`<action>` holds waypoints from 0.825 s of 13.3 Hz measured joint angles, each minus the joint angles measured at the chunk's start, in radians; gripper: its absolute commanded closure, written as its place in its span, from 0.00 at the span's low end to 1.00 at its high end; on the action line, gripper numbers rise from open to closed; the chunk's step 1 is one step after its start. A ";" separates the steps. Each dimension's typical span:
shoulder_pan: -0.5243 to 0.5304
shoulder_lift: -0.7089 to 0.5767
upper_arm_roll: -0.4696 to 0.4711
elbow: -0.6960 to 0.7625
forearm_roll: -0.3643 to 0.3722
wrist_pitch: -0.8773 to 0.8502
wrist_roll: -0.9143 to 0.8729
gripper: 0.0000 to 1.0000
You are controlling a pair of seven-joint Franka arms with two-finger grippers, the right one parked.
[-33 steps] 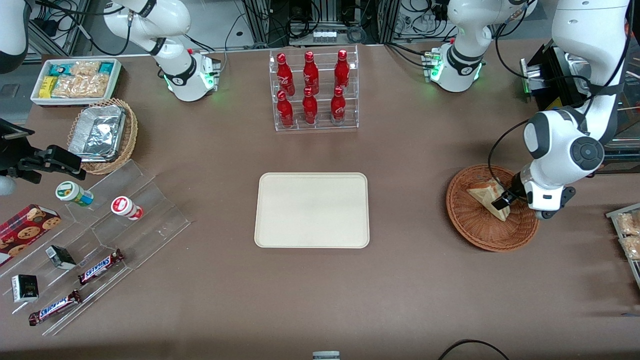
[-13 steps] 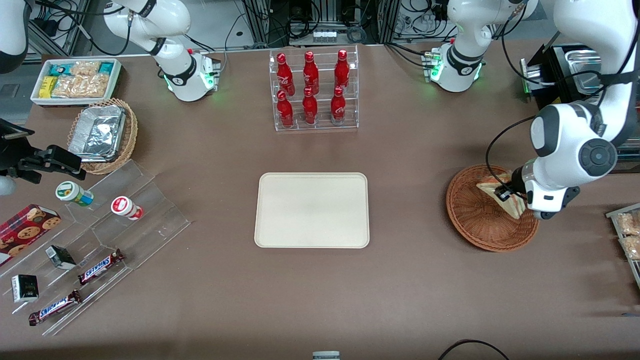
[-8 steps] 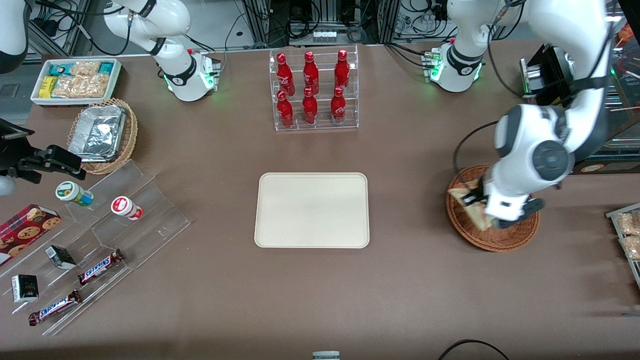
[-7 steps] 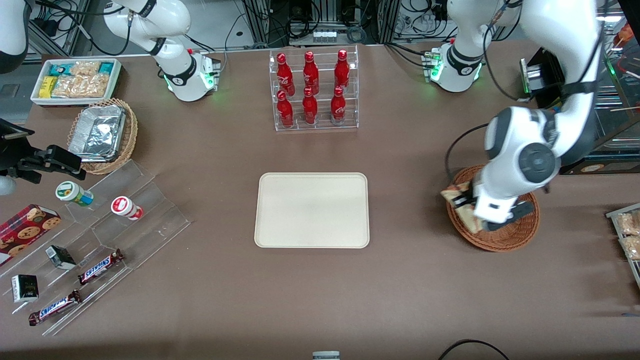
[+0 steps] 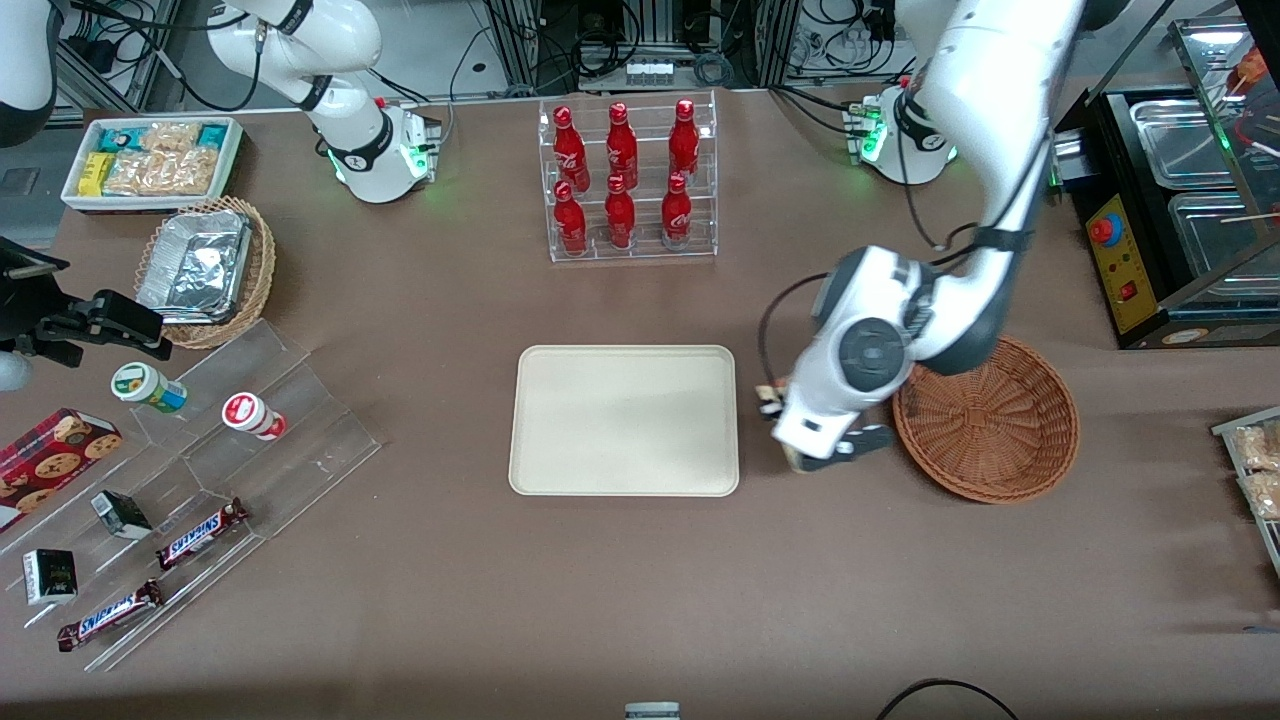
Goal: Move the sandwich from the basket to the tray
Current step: 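Carry the sandwich over the cream tray and lower it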
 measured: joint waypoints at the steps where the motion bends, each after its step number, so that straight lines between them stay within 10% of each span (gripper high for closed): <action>1: -0.035 0.027 -0.003 0.021 -0.001 0.011 0.000 0.72; 11: -0.161 0.205 -0.004 0.119 -0.002 0.135 0.127 0.64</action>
